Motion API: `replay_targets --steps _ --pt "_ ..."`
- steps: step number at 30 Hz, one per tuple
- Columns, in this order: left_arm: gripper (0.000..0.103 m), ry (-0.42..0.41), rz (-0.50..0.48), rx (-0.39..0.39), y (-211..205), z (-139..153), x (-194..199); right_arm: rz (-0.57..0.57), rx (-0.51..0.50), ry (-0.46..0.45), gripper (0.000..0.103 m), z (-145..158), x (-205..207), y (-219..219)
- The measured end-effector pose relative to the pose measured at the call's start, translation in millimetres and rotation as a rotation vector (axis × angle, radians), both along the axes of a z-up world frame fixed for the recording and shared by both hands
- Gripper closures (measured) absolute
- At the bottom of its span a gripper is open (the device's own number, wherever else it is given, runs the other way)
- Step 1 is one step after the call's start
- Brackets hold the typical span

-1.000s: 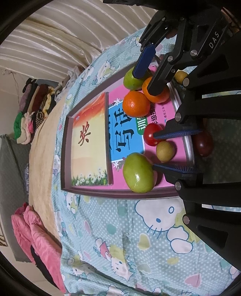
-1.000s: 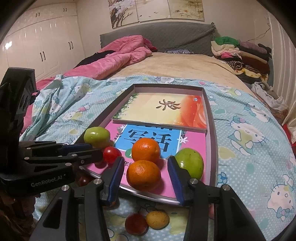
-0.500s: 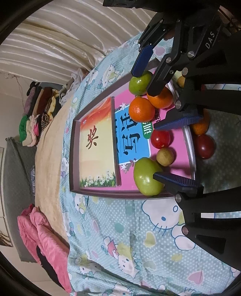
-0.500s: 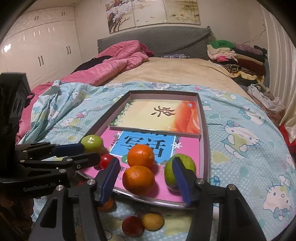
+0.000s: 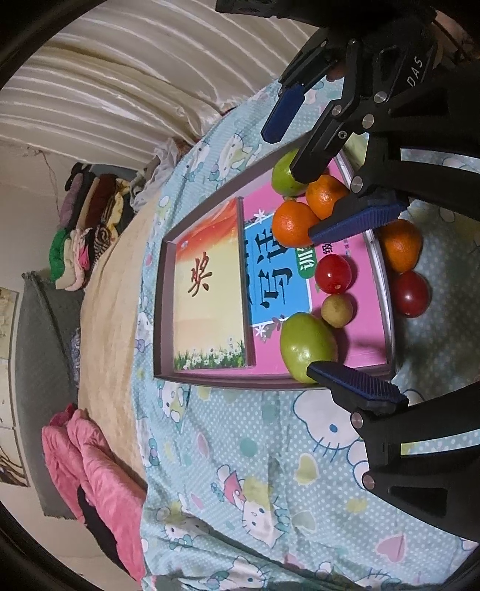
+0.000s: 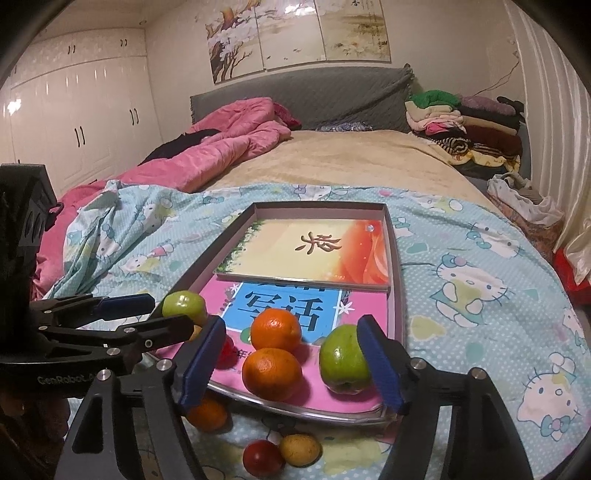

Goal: Organize fruits
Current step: 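Open the left tool off the small fruit and pull both tools back from the box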

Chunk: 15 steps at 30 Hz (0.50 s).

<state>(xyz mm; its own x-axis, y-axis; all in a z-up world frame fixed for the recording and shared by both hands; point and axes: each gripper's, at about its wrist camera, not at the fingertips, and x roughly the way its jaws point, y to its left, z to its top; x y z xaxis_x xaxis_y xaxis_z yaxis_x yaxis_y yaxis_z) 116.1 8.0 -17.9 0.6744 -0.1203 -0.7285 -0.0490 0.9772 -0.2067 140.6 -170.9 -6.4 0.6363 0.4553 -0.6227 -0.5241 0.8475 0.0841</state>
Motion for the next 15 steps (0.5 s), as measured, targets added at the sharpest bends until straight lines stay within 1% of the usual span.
replay_targets --steps 3,6,15 --pt "0.030 -0.013 0.004 0.006 1 3 -2 -0.001 0.008 -0.009 0.028 3 -1 -1" --pt "0.028 -0.019 0.017 -0.002 5 7 -4 -0.010 0.017 -0.020 0.024 6 -2 -3" --pt "0.028 -0.029 0.080 -0.021 27 14 -11 -0.054 0.061 -0.032 0.023 16 -1 -17"
